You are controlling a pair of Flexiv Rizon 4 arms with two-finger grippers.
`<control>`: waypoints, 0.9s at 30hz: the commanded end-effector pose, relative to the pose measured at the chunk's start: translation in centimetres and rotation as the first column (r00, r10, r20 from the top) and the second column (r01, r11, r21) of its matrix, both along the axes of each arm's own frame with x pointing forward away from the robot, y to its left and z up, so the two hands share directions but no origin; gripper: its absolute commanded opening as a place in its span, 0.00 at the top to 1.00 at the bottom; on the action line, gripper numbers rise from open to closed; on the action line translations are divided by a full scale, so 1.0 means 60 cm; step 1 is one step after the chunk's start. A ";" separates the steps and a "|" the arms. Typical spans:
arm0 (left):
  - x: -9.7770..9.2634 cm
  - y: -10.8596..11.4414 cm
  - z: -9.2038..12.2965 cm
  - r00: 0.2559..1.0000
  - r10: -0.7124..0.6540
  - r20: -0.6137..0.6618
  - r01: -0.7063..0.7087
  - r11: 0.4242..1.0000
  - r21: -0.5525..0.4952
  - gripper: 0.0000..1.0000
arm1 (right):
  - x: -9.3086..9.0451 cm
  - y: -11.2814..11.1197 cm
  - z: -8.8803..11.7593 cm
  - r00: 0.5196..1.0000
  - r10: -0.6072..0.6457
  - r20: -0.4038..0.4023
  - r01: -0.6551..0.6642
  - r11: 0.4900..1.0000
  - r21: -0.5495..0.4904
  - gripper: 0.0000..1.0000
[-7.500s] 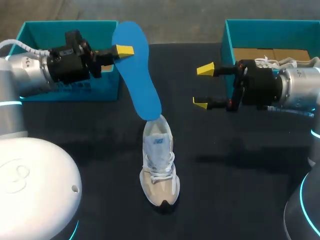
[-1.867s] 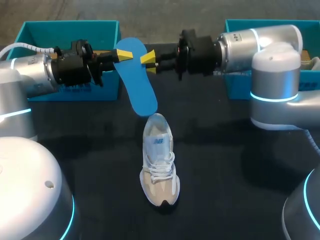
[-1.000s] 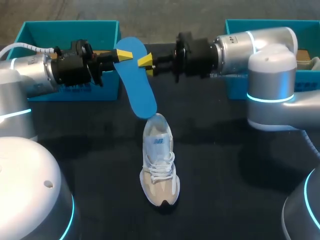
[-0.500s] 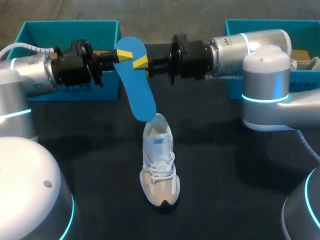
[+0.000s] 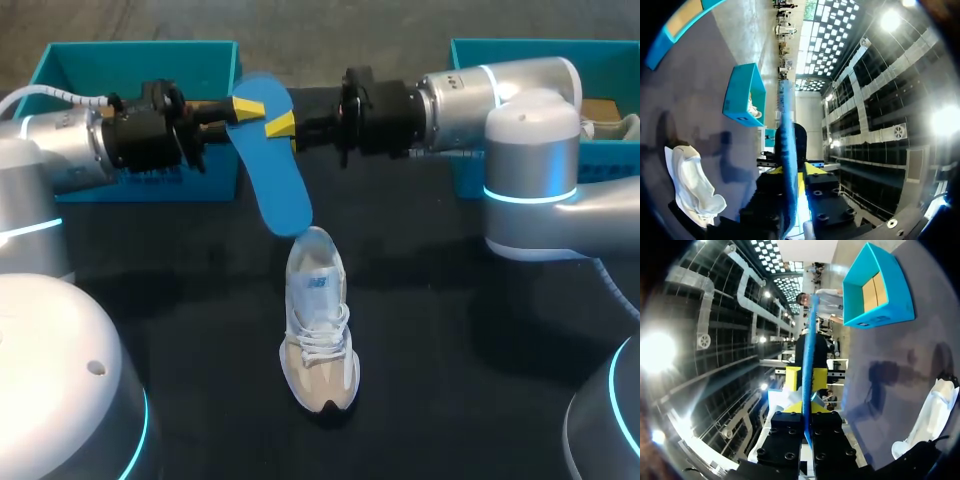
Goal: Take the shoe out of the shoebox, open the shoe tongue, remove and reinsert the insole, then place the shoe into the shoebox
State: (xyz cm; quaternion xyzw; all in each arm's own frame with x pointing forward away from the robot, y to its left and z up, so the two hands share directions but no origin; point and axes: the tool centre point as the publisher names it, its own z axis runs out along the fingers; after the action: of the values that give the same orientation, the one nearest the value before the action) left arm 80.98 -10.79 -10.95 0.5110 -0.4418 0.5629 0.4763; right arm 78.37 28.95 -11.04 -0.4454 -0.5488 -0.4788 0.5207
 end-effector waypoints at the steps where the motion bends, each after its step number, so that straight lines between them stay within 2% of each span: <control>1: -0.003 0.002 0.002 1.000 -0.003 0.010 0.003 1.000 0.009 0.00 | 0.001 0.000 0.000 1.000 -0.002 0.001 0.002 1.000 0.001 1.00; 8: -0.005 0.021 0.005 0.999 -0.006 0.035 0.004 0.999 0.047 0.00 | 0.002 -0.015 -0.005 1.000 -0.009 0.001 0.009 1.000 -0.002 1.00; 16: -0.011 0.073 -0.001 0.999 -0.038 0.027 0.031 0.978 0.208 0.00 | 0.004 -0.040 -0.032 1.000 -0.027 -0.009 0.027 1.000 -0.007 1.00; 21: -0.018 0.102 0.001 0.995 -0.091 0.032 0.072 0.922 0.380 0.00 | 0.004 -0.041 -0.044 1.000 -0.027 0.005 0.027 1.000 -0.008 1.00; 27: -0.010 0.130 0.007 0.992 -0.122 0.039 0.080 0.824 0.561 0.00 | 0.010 -0.036 -0.062 0.999 -0.024 0.030 0.024 1.000 -0.005 1.00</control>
State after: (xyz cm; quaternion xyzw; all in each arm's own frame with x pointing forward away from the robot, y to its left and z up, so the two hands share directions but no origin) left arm 80.40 -3.95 -11.72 0.5562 -0.5934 0.4548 0.3628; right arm 78.67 26.33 -14.18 -0.4491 -0.5528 -0.4895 0.5031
